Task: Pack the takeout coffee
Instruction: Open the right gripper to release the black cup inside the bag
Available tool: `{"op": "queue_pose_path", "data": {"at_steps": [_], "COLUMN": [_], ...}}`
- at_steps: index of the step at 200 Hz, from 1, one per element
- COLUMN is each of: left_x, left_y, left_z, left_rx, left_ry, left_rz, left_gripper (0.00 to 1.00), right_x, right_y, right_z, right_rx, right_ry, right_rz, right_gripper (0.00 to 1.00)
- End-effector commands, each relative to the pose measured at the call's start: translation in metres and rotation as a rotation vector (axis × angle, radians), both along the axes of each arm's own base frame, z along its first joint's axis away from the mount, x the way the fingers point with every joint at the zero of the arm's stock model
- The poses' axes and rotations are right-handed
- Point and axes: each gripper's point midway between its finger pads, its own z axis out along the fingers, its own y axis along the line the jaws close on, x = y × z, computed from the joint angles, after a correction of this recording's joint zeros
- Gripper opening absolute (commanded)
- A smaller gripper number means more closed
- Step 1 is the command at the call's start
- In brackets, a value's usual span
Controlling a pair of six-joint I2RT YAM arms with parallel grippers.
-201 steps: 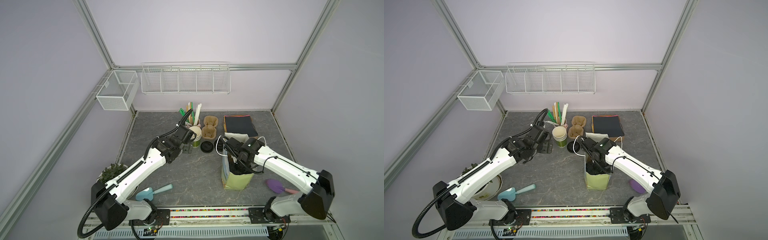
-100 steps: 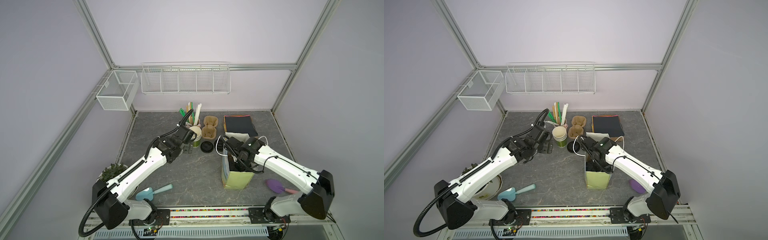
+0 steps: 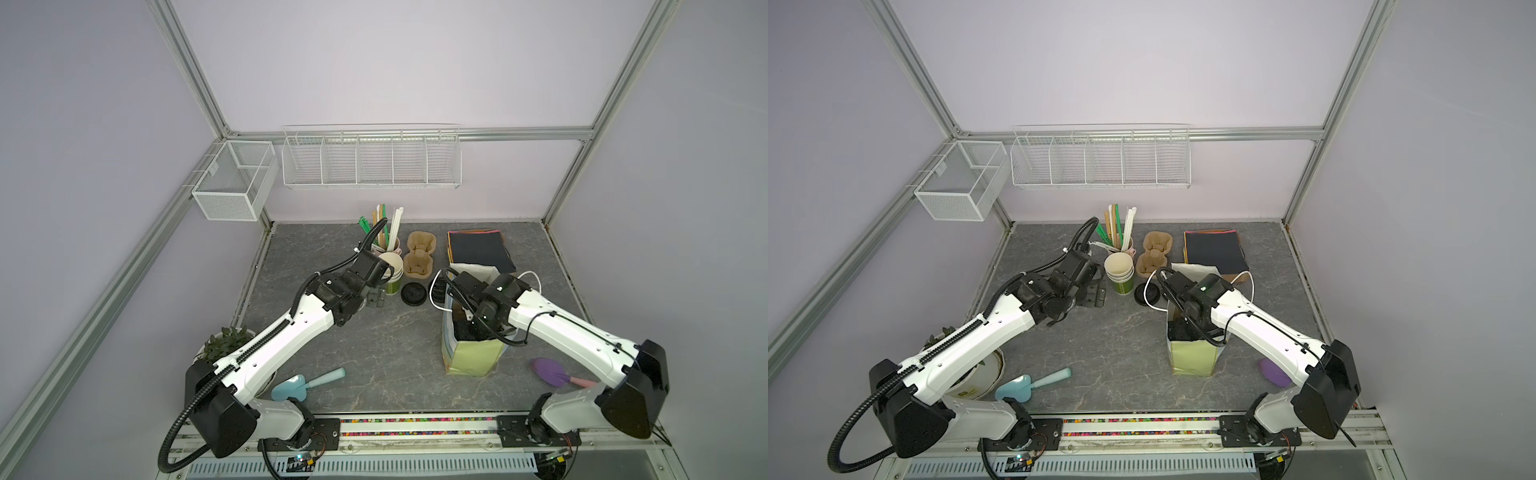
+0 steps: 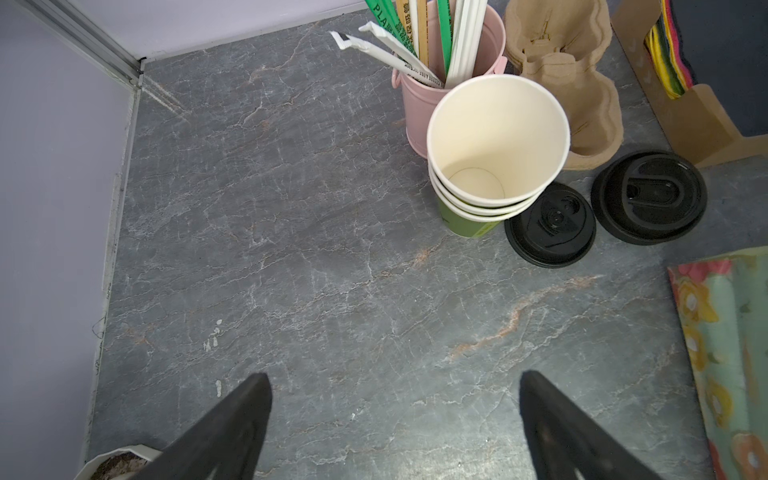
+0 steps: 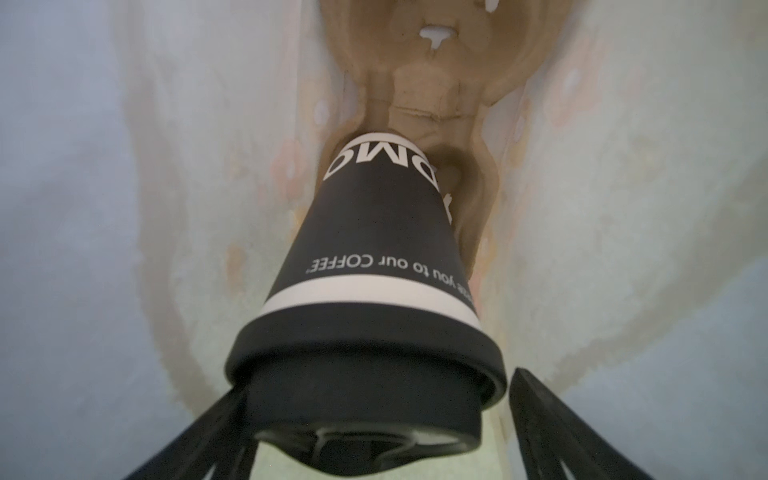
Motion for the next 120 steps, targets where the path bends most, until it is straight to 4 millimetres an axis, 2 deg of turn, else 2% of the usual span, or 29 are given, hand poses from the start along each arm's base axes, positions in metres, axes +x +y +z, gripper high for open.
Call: {"op": "queue_pose_path", "data": {"at_steps": [1,43,120], "left_x": [0.0021,0.0020,0.0025], "left_y": [0.0025,0.0021,0.0018], "left_z": [0.0047,0.0033,0.0013], "left_rx": [0.026,0.028,0.034], "left_ry": [0.001,0.006,0.011], "left_rz": [0.000,-0.003,-0.002], "left_gripper": [0.94,0.94,0.94], "right_x": [0.0092,0.0099,0.0104], "right_y": [-0.0116,-0.0109,-0.0068], "right_z": [-0.0125,-0.0075,-0.0030], "right_rx": [-0.081,-0.076,-0.059], "right_ry": [-0.018,-0.023,-0.020], "right_rz": [-0.021,-0.017,-0.005], "right_gripper": [0.96,1.00,0.88]}}
